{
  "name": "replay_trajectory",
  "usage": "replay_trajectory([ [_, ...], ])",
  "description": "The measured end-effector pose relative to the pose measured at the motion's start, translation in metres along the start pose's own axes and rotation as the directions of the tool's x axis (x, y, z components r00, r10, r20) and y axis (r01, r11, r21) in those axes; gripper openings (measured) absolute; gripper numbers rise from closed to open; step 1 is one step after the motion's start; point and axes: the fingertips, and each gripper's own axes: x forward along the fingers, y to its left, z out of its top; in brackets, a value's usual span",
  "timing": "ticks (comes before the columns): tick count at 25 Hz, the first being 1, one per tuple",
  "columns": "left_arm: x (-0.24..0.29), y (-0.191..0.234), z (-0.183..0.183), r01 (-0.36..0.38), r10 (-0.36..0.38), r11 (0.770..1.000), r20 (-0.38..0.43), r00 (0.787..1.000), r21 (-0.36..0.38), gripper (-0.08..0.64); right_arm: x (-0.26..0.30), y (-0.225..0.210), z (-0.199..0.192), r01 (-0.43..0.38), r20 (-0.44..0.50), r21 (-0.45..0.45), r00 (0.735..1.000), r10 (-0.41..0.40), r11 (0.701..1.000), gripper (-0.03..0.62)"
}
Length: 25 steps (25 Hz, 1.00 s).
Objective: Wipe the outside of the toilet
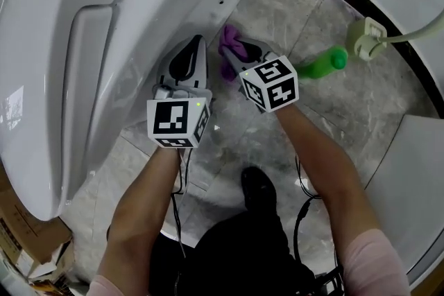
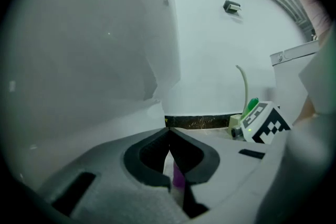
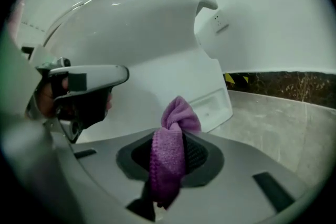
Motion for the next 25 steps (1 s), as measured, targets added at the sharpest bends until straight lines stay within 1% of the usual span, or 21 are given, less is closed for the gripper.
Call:
replay_trajectory([
  [4,-0.002,0.012,-0.008,-0.026,0.026,1.000,-0.013,1.000,-0.013,0.006,0.028,-0.005,0.012,0.004,-0.002,-0.048,1.000,-0.004,0.999,0.083],
  [9,-0.005,0.019,-0.017,-0.044,0.043,0.999,-0.027,0.999,-0.029,0.006,0.050,-0.002,0.010,-0.013,-0.040,-0.098,0.999,0.009,0.995,0.083],
  [14,-0.006,0.023,-0.021,-0.062,0.061,0.998,-0.030,0.998,-0.033,0.006,0.066,0.001,0.009,-0.050,-0.063,-0.090,0.997,0.045,0.995,0.083],
  [19,-0.010,0.021,-0.019,-0.066,0.065,0.997,-0.025,0.998,-0.026,0.006,0.070,0.005,0.007,-0.064,-0.063,-0.114,0.996,0.057,0.991,0.081],
  [25,-0.018,0.024,-0.026,-0.088,0.087,0.995,-0.027,0.996,-0.036,0.006,0.071,0.029,-0.008,-0.124,-0.097,-0.115,0.989,0.113,0.986,0.080],
])
